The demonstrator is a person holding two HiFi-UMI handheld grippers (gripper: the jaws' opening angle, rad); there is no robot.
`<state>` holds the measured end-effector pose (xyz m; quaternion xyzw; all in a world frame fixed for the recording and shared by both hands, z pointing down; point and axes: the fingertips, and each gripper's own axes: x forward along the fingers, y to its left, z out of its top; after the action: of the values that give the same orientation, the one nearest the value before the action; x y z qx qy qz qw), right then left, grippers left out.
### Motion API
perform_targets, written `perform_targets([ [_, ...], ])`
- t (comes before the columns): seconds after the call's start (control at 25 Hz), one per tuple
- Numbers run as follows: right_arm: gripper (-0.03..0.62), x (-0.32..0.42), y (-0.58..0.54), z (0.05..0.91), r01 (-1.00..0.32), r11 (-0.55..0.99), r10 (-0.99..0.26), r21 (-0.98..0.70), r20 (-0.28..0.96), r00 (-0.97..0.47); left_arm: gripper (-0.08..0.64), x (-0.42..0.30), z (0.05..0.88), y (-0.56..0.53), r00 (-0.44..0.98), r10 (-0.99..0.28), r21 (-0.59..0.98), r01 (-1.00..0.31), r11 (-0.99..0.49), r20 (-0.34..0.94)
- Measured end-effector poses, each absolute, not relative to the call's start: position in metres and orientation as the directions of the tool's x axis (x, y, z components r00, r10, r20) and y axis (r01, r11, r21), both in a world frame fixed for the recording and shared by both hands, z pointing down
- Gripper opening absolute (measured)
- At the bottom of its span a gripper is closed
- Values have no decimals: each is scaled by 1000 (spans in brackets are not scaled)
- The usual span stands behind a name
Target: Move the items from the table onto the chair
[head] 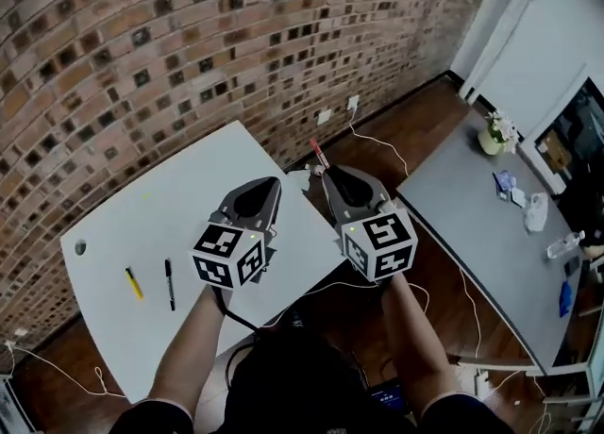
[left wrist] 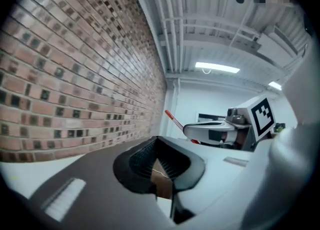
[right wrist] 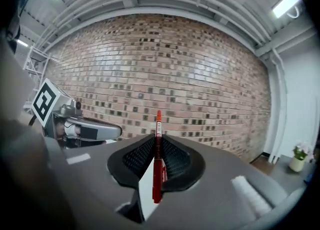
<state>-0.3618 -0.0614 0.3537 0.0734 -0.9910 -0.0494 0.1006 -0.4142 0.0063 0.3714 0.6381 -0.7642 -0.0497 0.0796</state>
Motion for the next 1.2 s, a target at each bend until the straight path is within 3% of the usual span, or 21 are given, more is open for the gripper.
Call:
perform_targets([
  [0.24, 43, -249, -138, 352, -430, 895, -445, 116, 178, -878, 12, -314, 373, -89, 150, -987, 163, -977, -138, 62],
  [0.52, 43, -136, -177, 348, -665, 739, -672, 105, 168, -721, 12, -217, 369, -138, 411, -910, 153, -904, -398, 61],
  [1.2, 43, 57, -196, 360, -887, 451, -885, 99, 174, -431, 12, -49, 386, -187, 684, -724, 177, -726, -665, 87],
])
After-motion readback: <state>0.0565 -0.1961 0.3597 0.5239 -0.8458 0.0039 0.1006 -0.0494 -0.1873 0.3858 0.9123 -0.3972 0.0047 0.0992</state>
